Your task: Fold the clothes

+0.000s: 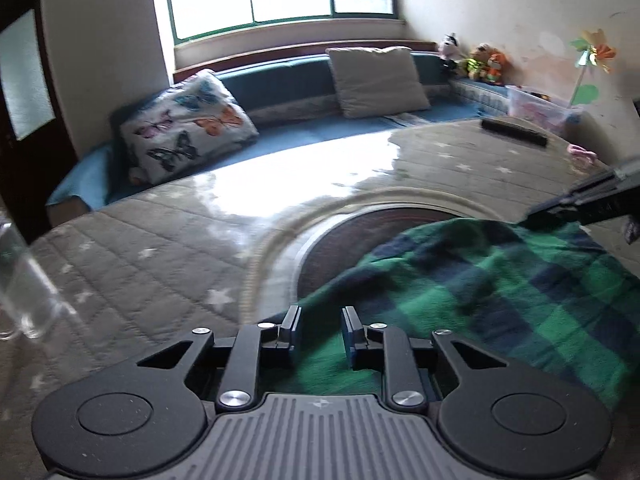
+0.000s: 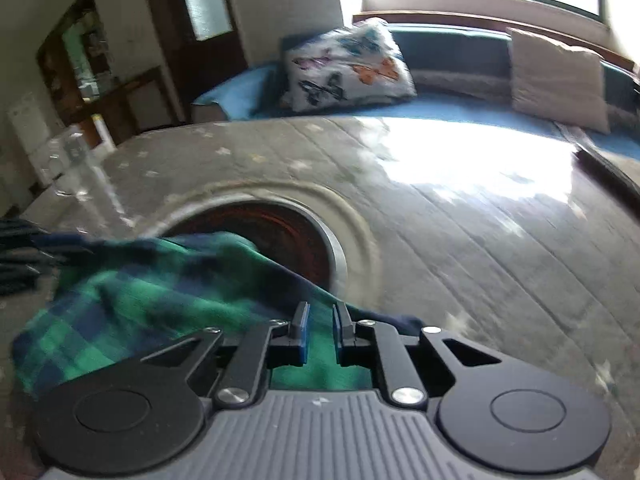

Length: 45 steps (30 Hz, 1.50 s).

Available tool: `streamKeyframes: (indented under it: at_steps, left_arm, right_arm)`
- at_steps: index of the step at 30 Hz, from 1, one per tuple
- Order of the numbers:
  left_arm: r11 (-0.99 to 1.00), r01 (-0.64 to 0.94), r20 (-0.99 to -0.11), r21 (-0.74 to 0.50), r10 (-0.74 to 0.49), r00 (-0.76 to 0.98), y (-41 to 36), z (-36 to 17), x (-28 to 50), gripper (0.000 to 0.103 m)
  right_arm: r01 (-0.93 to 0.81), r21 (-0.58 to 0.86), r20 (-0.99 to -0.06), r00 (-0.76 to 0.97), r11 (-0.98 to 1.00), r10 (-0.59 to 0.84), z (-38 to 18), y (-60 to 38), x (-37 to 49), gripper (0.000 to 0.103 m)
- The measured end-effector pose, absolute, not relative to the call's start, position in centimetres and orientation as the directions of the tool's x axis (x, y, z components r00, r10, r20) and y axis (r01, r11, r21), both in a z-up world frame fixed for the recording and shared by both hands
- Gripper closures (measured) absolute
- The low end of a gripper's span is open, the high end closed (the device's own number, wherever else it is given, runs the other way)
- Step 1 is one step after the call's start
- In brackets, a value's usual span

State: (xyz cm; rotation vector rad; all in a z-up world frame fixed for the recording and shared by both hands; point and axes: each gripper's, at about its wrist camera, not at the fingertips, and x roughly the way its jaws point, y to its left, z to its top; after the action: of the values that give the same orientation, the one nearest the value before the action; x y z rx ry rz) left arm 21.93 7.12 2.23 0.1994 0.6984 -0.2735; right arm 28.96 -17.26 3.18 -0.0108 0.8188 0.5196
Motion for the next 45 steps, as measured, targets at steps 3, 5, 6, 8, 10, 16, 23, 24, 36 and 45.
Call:
streamKeyframes:
  at_steps: [3,5,6,8,10,16,23,24,36,45]
  left_arm:
    - [0.942,0.330,-0.669,0.069,-0.202,0.716,6.1,1.6,23.0,0.080]
    - [0.939,0.339,-0.679,0.054,-0.215,0.703,5.6,1.3,24.0,0.080]
    - [0.938,0.344,-0.683,0.046,-0.221,0.696,5.4,1.1,24.5,0.080]
    - [0.937,0.347,-0.694,0.039,-0.224,0.684,5.1,0.6,25.5,0.080]
    - [0.939,0.342,-0.710,0.033,-0.219,0.669,5.0,-0.2,26.6,0.080]
    - [0.947,0.320,-0.716,0.005,-0.220,0.663,6.0,-1.2,27.9,0.079]
    - [0.948,0.318,-0.694,0.009,-0.223,0.685,7.3,0.4,26.3,0.079]
    - [0.949,0.317,-0.692,0.006,-0.224,0.686,7.6,0.6,26.1,0.079]
    - [0.969,0.246,-0.667,0.034,-0.161,0.727,12.0,2.9,21.9,0.079]
    - [0.984,0.174,-0.650,0.023,-0.118,0.751,14.7,3.4,17.7,0.078]
  right_arm:
    - [-0.500,0.207,-0.695,0.530,0.841,0.486,3.6,-14.7,29.5,0.092]
    - [-0.526,0.205,-0.699,0.511,0.825,0.500,3.4,-12.8,30.2,0.092]
    - [-0.534,0.205,-0.703,0.503,0.820,0.504,3.2,-12.0,30.6,0.092]
    - [-0.537,0.209,-0.711,0.490,0.818,0.504,2.6,-10.7,31.6,0.092]
    - [-0.532,0.205,-0.724,0.483,0.822,0.493,1.8,-9.9,32.6,0.091]
    - [-0.519,0.188,-0.744,0.479,0.834,0.465,0.4,-9.2,33.3,0.093]
    - [-0.612,0.151,-0.727,0.463,0.776,0.506,2.0,-7.7,29.7,0.088]
    - [-0.630,0.144,-0.729,0.453,0.763,0.512,1.9,-7.2,29.0,0.088]
    - [-0.799,0.093,-0.727,0.353,0.594,0.588,1.8,-0.6,21.1,0.078]
    - [-0.873,0.046,-0.711,0.312,0.485,0.630,1.8,3.5,16.0,0.067]
